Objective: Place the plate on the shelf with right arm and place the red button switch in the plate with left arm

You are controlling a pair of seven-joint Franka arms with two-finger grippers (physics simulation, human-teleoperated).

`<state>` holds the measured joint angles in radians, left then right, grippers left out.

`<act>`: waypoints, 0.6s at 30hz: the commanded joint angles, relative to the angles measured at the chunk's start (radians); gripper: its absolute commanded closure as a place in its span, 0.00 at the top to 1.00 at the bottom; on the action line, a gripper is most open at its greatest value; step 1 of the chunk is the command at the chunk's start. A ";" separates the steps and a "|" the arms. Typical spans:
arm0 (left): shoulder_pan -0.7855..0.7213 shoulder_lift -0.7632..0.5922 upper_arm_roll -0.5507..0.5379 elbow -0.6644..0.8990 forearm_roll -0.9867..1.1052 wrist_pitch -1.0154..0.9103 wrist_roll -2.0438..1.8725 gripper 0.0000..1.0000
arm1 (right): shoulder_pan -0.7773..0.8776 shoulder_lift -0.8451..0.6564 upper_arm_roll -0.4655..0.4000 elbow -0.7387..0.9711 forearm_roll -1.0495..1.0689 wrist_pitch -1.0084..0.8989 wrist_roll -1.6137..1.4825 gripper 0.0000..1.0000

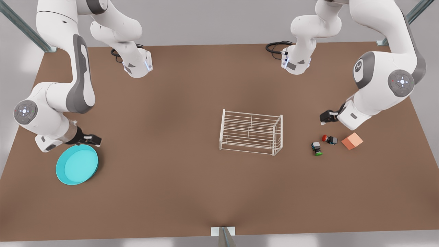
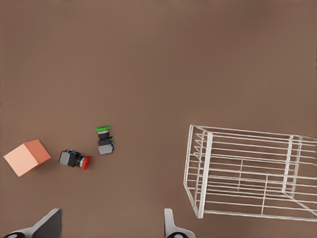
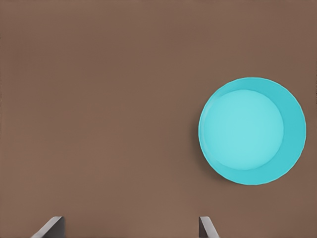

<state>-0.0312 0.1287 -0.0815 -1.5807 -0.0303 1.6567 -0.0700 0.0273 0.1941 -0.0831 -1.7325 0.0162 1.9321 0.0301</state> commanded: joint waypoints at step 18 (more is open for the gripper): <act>0.011 0.002 0.008 -0.012 0.009 0.032 0.001 1.00 | -0.349 0.389 0.100 0.337 0.001 0.079 -0.875 1.00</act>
<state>-0.0190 0.1314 -0.0744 -1.5931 -0.0227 1.6981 -0.0694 -0.2968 0.5750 -0.0026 -1.3987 0.0154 2.0166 -0.3440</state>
